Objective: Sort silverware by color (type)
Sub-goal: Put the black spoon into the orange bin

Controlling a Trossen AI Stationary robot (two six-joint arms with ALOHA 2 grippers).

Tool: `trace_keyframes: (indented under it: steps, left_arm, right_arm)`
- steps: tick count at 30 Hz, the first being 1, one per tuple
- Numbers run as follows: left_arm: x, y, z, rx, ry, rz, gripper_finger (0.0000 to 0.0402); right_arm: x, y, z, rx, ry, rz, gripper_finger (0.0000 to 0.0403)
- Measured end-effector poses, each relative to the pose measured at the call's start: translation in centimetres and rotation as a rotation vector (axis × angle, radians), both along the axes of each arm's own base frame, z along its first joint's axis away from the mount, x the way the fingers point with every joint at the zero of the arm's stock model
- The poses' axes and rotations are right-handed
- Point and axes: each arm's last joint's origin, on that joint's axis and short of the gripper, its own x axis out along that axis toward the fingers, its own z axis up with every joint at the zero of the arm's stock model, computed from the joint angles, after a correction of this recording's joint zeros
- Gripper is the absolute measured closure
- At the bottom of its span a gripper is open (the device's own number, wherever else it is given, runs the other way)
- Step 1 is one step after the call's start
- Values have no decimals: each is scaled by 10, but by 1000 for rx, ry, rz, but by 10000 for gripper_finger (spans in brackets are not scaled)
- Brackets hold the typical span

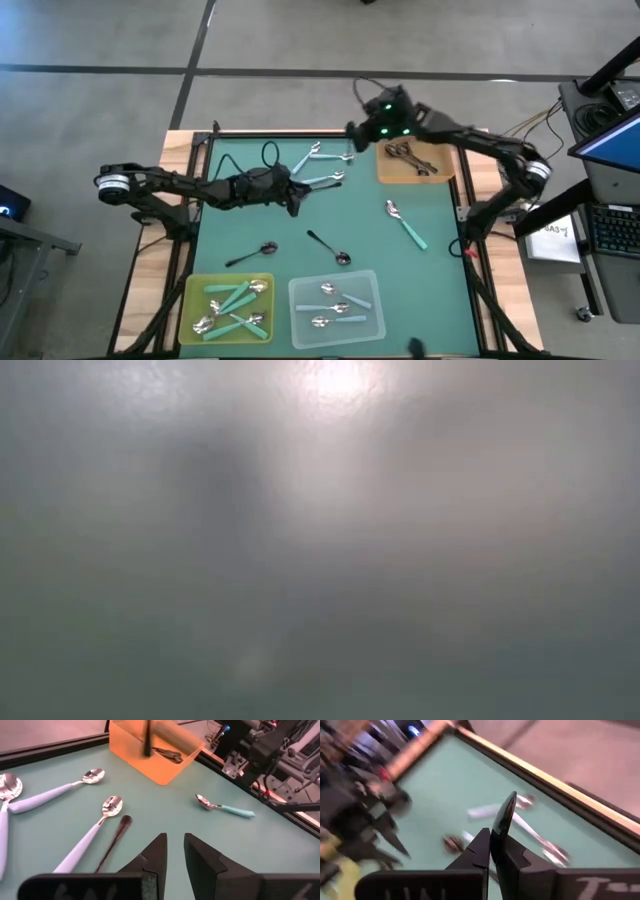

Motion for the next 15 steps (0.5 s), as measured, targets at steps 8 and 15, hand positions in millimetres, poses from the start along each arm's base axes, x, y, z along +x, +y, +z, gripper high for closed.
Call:
trace_keyframes:
  steps: [8, 15]
  left_arm:
    - [-1, 0, -1, 31, 15, -12, 352]
    - [-1, 0, -2, 45, 23, -17, 352]
  right_arm:
    - [-57, 28, 22, -131, 524, -235, 395]
    - [-66, 30, -12, -163, 867, -305, 395]
